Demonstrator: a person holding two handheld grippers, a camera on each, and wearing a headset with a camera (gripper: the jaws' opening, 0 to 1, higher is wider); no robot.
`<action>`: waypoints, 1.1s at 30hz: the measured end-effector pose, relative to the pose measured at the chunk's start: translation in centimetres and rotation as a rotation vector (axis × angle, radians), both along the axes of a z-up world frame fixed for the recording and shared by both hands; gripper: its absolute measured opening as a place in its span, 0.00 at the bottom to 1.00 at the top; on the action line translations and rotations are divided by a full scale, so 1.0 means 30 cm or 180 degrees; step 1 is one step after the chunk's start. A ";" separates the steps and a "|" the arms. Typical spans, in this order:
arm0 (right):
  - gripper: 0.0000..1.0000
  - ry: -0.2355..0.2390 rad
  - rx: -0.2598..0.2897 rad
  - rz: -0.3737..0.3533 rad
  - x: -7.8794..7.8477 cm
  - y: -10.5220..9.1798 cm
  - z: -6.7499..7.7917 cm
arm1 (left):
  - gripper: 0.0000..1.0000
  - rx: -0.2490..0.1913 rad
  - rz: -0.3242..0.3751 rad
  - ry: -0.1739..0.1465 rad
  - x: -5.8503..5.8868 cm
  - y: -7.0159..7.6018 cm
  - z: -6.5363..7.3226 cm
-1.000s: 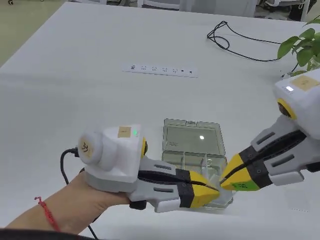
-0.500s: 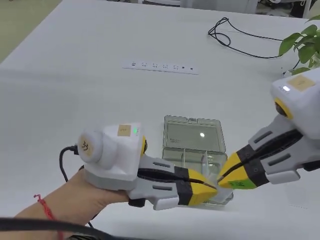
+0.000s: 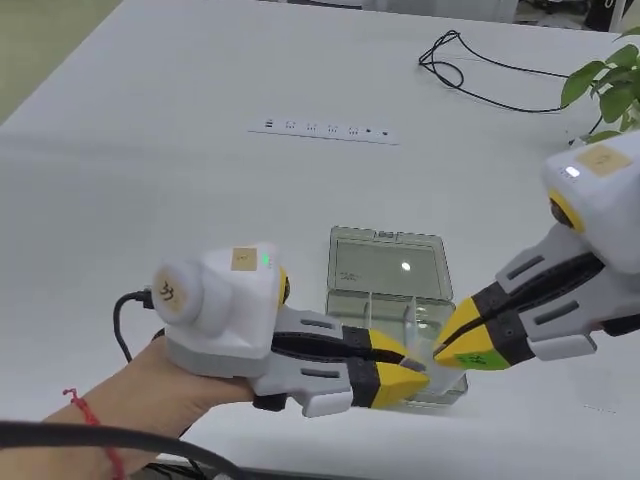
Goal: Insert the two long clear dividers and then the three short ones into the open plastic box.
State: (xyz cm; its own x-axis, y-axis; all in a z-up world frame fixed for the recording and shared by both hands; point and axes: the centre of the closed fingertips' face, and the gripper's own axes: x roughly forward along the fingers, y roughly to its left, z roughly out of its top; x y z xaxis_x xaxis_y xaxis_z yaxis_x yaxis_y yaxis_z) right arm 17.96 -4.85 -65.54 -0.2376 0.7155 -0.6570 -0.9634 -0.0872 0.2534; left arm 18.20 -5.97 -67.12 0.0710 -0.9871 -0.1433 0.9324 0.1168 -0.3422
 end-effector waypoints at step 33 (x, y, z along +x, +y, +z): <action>0.03 -0.0302 -0.0040 -0.0249 0.115 -0.012 0.004 | 0.61 0.0444 0.0600 -0.0172 0.093 0.152 -0.102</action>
State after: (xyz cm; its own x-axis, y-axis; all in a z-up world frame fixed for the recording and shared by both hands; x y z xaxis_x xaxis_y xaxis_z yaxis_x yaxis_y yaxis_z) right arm 21.40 -5.21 -65.44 -0.1178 0.7209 -0.6830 -0.9868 -0.0083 0.1614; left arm 20.99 -1.42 -70.18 0.2636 -0.9266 -0.2684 0.9061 0.3333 -0.2608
